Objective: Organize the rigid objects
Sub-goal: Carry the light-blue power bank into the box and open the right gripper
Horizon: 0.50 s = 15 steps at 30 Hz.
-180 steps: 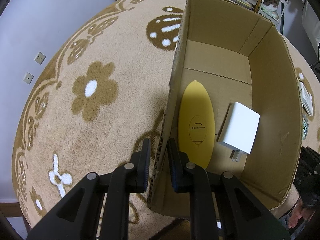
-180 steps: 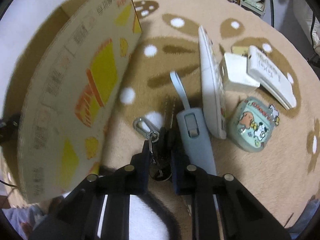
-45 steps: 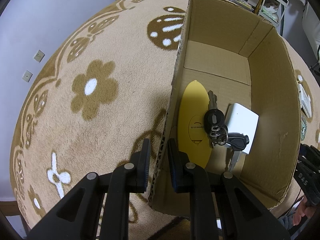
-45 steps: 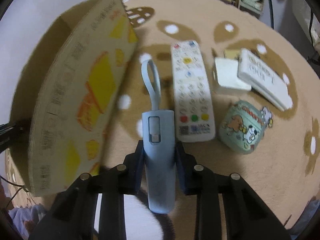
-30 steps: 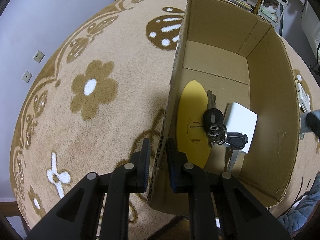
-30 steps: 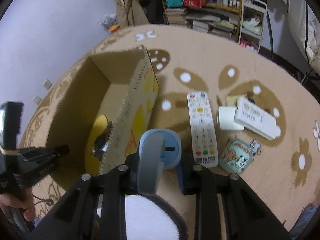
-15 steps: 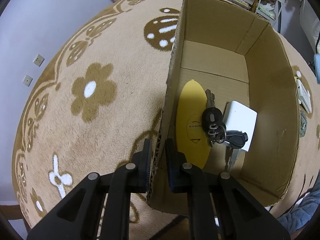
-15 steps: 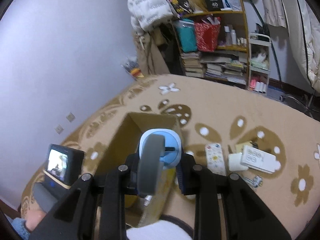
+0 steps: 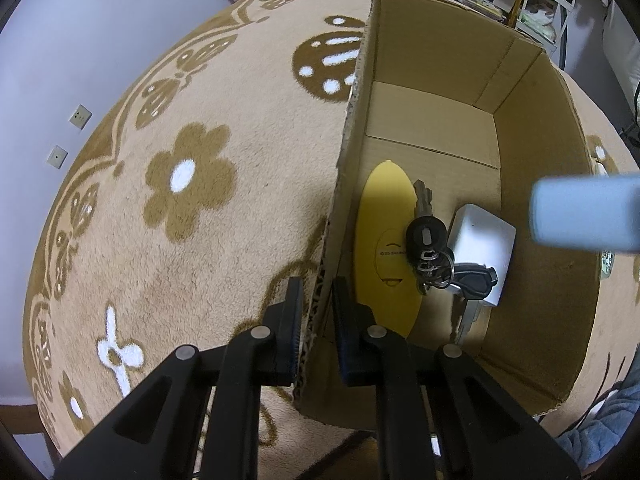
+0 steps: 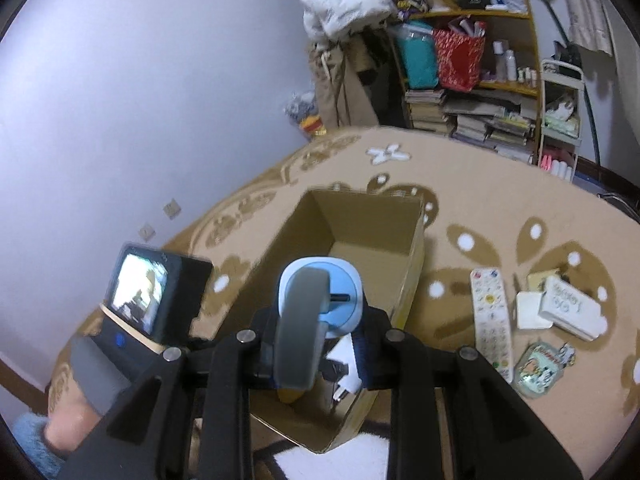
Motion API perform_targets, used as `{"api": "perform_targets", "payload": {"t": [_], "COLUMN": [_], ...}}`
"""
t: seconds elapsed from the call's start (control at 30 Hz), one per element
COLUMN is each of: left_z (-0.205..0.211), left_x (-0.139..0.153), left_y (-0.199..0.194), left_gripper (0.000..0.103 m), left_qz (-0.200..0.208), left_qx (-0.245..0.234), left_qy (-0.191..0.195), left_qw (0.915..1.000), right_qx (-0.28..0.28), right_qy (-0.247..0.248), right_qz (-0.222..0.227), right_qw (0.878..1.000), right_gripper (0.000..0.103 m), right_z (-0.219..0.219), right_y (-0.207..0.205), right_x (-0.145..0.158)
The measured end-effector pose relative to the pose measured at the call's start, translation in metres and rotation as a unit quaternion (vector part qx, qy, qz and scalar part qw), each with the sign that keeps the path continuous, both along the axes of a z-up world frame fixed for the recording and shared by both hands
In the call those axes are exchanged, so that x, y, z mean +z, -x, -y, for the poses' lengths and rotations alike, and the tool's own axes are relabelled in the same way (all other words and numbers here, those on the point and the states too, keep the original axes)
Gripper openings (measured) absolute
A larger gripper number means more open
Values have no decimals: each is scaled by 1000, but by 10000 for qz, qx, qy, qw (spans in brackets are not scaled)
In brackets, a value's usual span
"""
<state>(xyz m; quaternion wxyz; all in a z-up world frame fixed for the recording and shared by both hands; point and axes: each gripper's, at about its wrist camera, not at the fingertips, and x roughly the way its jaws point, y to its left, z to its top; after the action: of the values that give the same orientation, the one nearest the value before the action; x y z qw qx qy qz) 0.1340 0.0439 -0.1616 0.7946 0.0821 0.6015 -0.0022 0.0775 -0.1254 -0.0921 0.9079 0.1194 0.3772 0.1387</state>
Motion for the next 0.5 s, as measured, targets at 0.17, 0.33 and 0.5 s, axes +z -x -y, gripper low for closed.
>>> {"api": "perform_targets", "payload": {"t": [0.17, 0.33, 0.5], "left_z": [-4, -4, -4], "left_x": [0, 0, 0], "left_y": [0, 0, 0], "left_gripper": [15, 15, 15], "left_qz": [-36, -43, -42], "left_qx": [73, 88, 86], "left_qy": [61, 80, 72], "left_qw": [9999, 9999, 9999], "right_qx": [96, 177, 291], "right_qy": [298, 434, 561], "right_qz": [-172, -266, -431], "right_qw": [9994, 9985, 9971], "right_gripper": [29, 29, 29], "right_z": [-10, -15, -20], "right_y": [-2, -1, -3], "right_x": [-20, -28, -34]}}
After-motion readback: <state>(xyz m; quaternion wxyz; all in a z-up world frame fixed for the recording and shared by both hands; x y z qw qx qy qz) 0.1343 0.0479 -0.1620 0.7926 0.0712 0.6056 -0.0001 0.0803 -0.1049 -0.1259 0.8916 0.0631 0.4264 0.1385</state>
